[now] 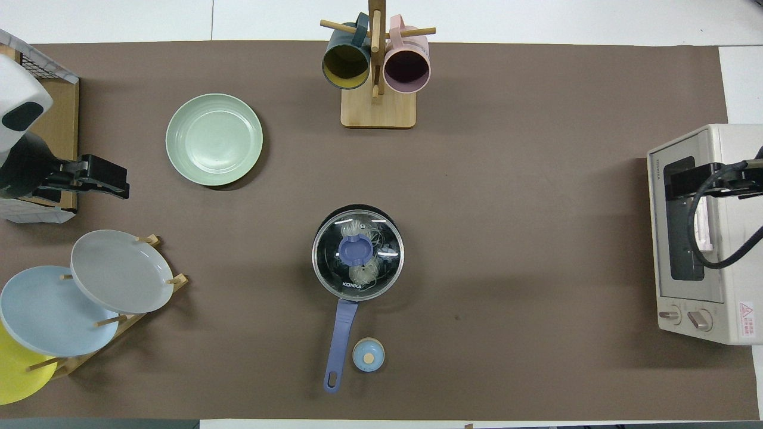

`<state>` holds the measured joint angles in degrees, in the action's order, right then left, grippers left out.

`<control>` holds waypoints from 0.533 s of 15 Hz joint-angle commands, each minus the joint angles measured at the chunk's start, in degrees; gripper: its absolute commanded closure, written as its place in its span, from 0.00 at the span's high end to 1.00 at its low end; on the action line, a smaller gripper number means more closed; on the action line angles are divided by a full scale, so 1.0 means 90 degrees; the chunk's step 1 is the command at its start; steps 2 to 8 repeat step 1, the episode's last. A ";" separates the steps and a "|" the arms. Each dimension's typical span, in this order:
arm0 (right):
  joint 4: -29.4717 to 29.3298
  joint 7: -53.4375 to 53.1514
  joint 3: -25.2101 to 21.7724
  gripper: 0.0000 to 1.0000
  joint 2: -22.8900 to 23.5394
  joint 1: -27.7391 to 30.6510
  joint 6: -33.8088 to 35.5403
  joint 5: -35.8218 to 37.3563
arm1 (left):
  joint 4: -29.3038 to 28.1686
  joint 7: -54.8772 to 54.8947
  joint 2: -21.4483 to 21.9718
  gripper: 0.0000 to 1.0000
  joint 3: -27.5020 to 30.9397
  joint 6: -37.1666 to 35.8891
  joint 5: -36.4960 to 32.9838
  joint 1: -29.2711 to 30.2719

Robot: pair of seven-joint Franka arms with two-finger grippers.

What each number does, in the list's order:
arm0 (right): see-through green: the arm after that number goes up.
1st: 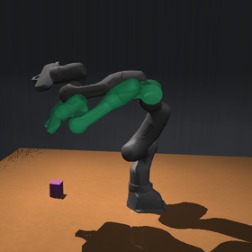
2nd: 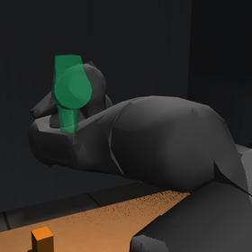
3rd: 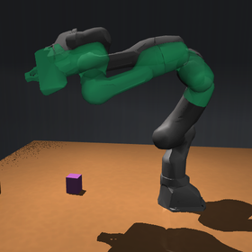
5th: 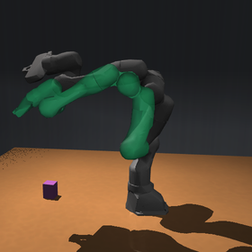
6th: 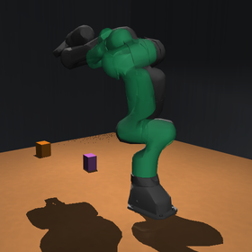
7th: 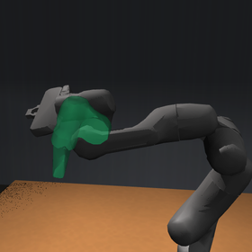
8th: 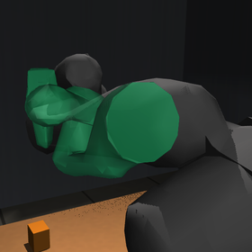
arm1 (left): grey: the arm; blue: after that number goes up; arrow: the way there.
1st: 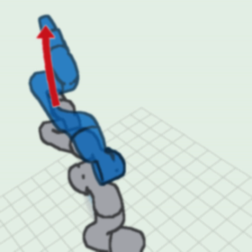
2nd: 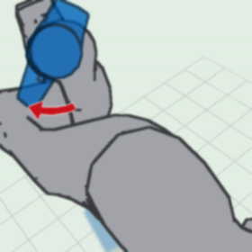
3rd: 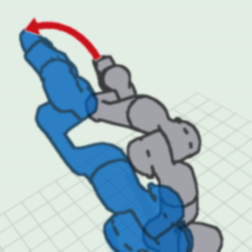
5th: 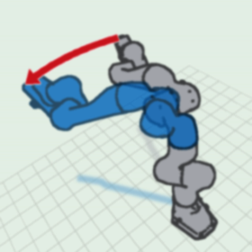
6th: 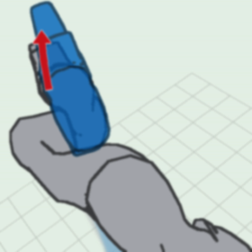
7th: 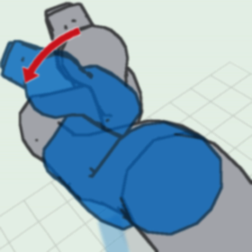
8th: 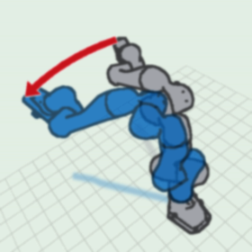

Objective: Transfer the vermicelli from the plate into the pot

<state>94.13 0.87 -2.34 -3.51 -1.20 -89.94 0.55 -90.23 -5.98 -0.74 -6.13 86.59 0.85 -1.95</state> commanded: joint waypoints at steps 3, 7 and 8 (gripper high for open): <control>-0.0020 0.0108 0.0025 1.00 -0.0049 0.0036 0.0062 -0.0149 | -0.0131 0.0030 0.0131 1.00 -0.0032 0.0057 -0.0084 0.0061; -0.0020 0.0108 0.0025 1.00 -0.0049 0.0036 0.0062 -0.0149 | -0.0131 0.0030 0.0131 1.00 -0.0032 0.0057 -0.0084 0.0061; -0.0020 0.0108 0.0025 1.00 -0.0049 0.0036 0.0062 -0.0149 | -0.0131 0.0030 0.0131 1.00 -0.0032 0.0057 -0.0084 0.0061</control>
